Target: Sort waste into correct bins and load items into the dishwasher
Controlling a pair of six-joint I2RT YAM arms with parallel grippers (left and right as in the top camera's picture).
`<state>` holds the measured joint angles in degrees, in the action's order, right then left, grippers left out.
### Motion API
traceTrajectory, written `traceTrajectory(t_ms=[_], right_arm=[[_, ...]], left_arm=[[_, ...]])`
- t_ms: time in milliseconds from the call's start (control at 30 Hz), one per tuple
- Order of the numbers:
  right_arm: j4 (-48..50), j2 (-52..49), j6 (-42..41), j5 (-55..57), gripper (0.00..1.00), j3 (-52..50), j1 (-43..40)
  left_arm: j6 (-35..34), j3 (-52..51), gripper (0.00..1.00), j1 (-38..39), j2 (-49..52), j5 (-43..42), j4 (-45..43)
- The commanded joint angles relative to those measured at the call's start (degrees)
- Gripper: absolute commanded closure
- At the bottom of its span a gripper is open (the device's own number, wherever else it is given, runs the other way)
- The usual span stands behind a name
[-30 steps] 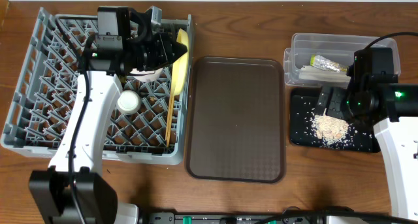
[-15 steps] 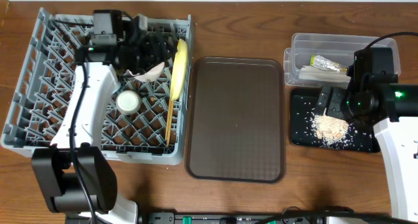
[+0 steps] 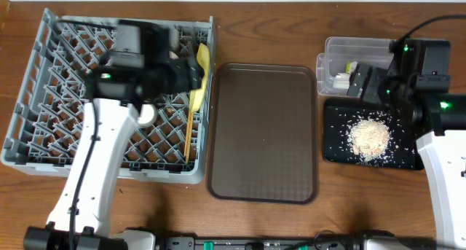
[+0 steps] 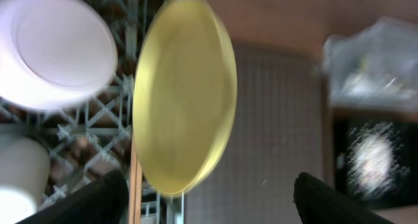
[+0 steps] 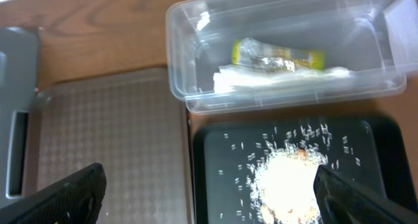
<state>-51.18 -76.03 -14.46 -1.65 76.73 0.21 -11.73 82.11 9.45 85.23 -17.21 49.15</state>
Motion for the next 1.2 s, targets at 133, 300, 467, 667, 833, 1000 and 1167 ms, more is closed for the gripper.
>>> traceTrajectory(t_ms=[133,300,467,667,833,1000,1167], right_arm=[[-7.7,-3.8,7.9,-1.4,0.01,0.2,-0.1],[-13.1,-3.3,6.6,-1.4,0.01,-0.4,-0.1],[-13.4,1.2,6.4,-1.4,0.01,-4.0,0.1],[-4.3,15.7,6.4,-1.4,0.01,-17.5,2.0],[-1.4,29.4,6.4,0.3,0.01,-24.6,2.2],[-4.3,35.6,6.4,0.6,0.01,-25.1,2.2],[-7.1,36.3,6.4,0.6,0.01,-25.1,2.2]], left_arm=[[1.0,-0.2,0.11,2.7,0.5,14.5,14.9],[0.3,-1.4,0.11,2.8,-0.4,14.5,19.6],[0.1,-7.3,0.1,2.8,-6.4,14.5,16.3],[1.2,-19.0,0.1,2.8,-21.2,15.0,6.9],[1.6,-29.7,0.1,2.7,-36.7,15.0,0.0],[1.6,-32.5,0.09,2.7,-43.5,14.9,0.1],[1.6,-32.5,0.09,2.7,-43.9,14.9,0.1]])
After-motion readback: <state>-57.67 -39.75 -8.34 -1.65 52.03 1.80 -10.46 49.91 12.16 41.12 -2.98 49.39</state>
